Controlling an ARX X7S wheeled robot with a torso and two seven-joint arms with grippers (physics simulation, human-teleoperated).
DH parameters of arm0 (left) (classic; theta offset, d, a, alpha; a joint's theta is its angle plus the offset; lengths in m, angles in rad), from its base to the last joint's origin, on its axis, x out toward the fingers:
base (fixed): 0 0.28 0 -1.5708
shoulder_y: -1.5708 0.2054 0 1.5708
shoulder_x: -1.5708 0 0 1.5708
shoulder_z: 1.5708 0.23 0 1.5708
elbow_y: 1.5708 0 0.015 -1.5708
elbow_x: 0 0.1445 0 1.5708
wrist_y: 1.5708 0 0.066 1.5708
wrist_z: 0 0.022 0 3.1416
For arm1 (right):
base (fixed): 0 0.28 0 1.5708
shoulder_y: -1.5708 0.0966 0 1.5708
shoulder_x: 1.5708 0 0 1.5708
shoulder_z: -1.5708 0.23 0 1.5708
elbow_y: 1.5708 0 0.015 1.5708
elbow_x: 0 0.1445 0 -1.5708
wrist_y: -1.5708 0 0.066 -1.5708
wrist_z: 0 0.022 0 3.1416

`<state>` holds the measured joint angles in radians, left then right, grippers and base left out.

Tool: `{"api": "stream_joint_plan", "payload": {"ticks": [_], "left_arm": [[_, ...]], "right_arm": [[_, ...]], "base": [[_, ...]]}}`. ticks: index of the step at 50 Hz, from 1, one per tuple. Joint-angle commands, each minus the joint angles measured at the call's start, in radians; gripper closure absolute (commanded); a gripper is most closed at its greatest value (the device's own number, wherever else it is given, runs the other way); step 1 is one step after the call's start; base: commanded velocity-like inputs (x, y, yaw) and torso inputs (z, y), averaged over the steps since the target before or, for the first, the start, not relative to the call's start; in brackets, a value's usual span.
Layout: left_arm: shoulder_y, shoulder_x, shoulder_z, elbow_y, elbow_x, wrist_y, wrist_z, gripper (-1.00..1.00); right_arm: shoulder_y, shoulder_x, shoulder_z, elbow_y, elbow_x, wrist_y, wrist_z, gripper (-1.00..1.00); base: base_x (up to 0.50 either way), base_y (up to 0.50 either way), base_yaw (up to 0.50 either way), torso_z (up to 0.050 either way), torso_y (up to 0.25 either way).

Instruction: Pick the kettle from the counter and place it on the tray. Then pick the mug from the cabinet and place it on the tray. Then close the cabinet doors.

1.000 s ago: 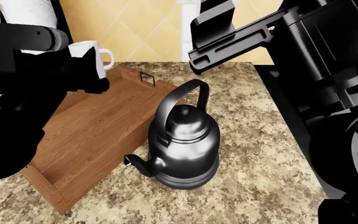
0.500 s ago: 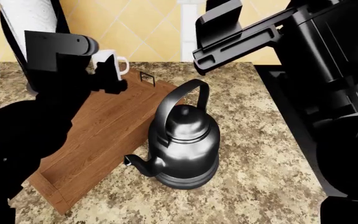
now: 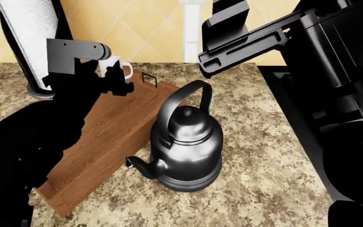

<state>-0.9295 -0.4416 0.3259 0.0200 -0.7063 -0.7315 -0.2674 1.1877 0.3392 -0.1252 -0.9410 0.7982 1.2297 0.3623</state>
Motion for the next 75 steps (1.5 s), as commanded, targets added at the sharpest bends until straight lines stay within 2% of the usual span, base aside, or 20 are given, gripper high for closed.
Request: {"api": "stream_joint_plan", "payload": {"ticks": [1, 28, 75], "left_arm": [[-0.007, 0.023, 0.02, -0.064, 0.03, 0.045, 0.015, 1.0], [-0.008, 0.053, 0.046, -0.184, 0.07, 0.117, 0.05, 1.0], [0.014, 0.074, 0.079, -0.267, 0.086, 0.147, 0.071, 1.0]], "right_arm": [[-0.003, 0.008, -0.001, 0.0, 0.011, -0.005, 0.012, -1.0], [-0.009, 0.026, 0.006, -0.003, 0.044, -0.018, 0.04, -1.0], [0.004, 0.055, -0.008, 0.011, 0.086, -0.046, 0.075, -1.0]], "base": [[0.0, 0.0, 0.0, 0.0, 0.0], [0.0, 0.0, 0.0, 0.0, 0.0], [0.0, 0.0, 0.0, 0.0, 0.001]]}}
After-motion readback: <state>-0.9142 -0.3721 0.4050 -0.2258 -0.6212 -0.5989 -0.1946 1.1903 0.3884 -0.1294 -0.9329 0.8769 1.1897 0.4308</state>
